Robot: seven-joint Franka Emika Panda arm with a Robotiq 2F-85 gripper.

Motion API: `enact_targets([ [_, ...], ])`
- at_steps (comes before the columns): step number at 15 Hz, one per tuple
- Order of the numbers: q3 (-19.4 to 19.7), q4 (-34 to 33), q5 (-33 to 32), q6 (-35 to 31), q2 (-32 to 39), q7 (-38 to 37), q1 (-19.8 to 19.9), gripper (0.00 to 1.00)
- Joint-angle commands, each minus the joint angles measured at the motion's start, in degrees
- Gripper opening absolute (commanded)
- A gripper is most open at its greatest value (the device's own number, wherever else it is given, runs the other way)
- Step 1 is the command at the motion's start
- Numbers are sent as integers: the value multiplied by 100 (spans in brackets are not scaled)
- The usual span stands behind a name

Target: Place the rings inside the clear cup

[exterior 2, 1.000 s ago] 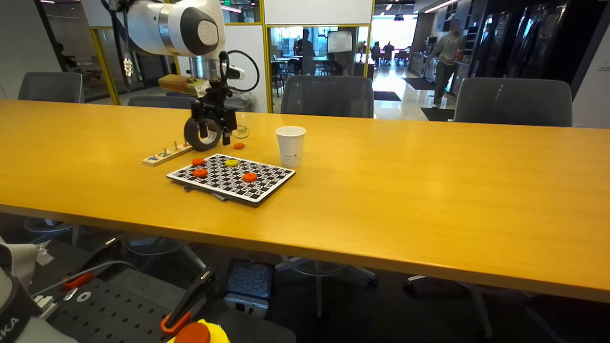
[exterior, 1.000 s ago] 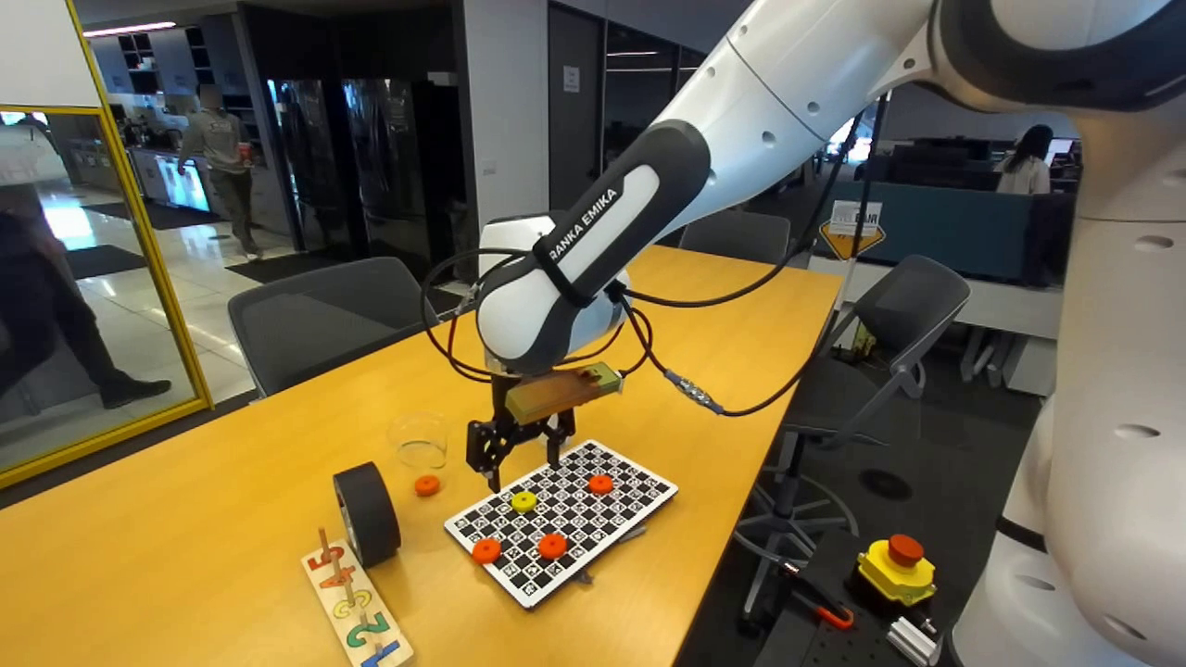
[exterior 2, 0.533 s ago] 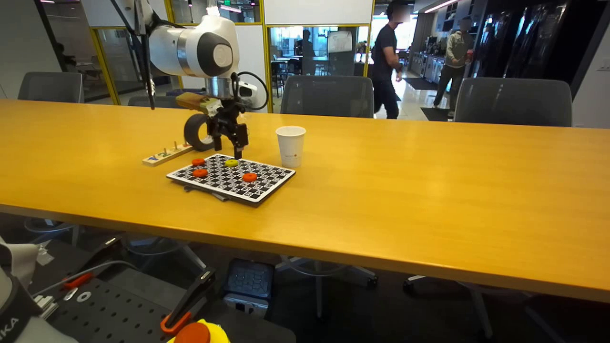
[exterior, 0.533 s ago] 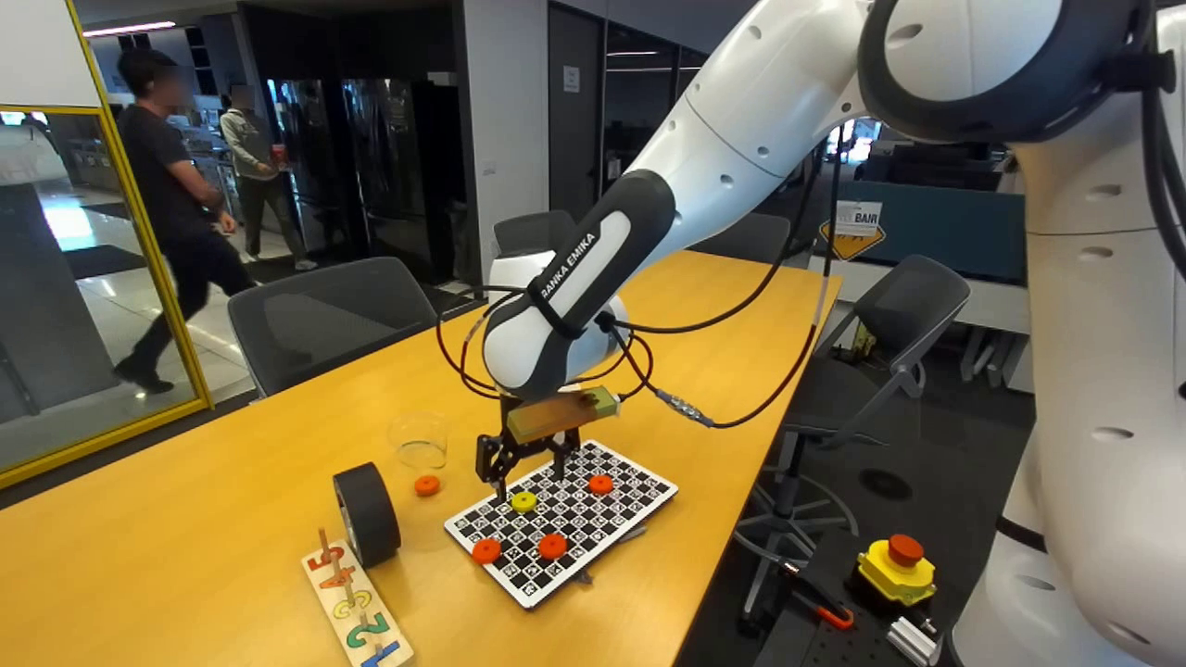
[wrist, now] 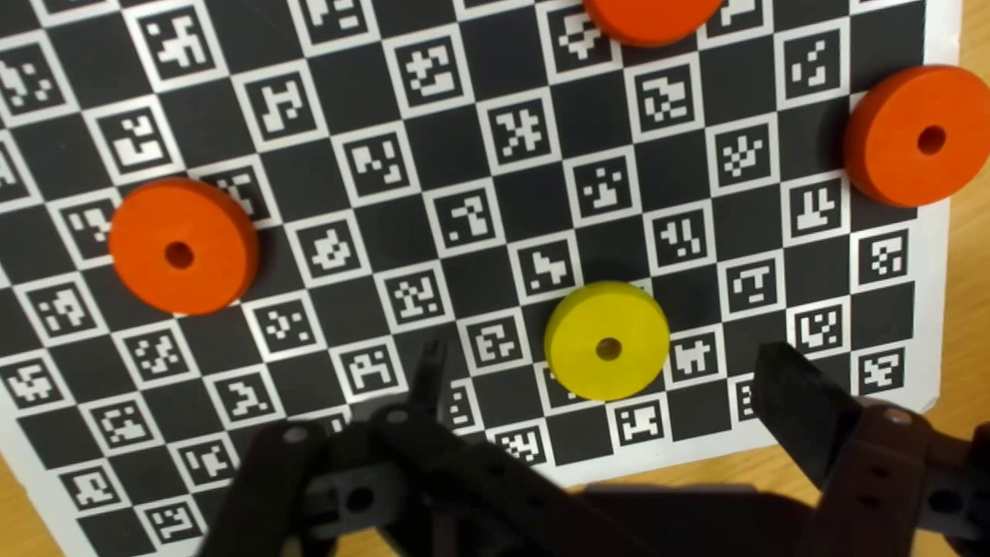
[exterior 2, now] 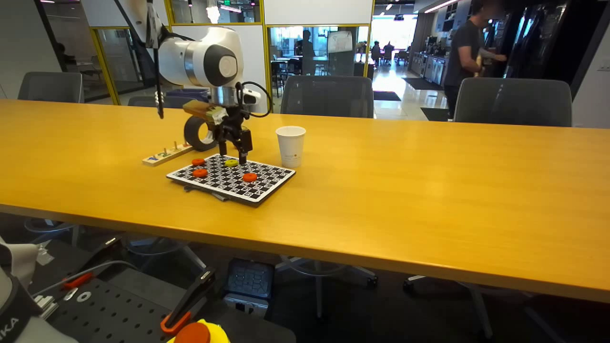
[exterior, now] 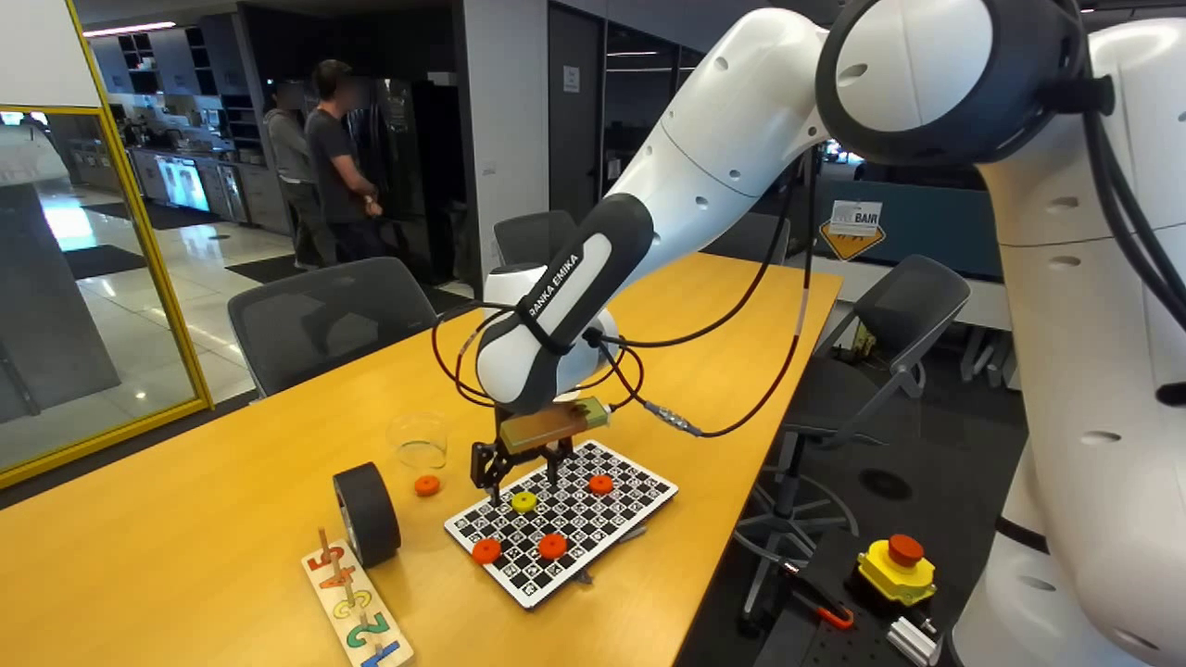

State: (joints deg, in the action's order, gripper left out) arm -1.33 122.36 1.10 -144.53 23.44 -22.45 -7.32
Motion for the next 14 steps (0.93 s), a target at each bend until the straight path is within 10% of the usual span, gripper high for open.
enact_targets([
  [1, 131, -159, -49, -51, 104, -128, -137, 100],
  [4, 168, -182, -99, -41, 135, -124, -160, 100],
  [5, 151, -181, -61, -46, 137, -96, -142, 75],
  [14, 160, -165, -67, 6, 115, -102, -148, 18],
])
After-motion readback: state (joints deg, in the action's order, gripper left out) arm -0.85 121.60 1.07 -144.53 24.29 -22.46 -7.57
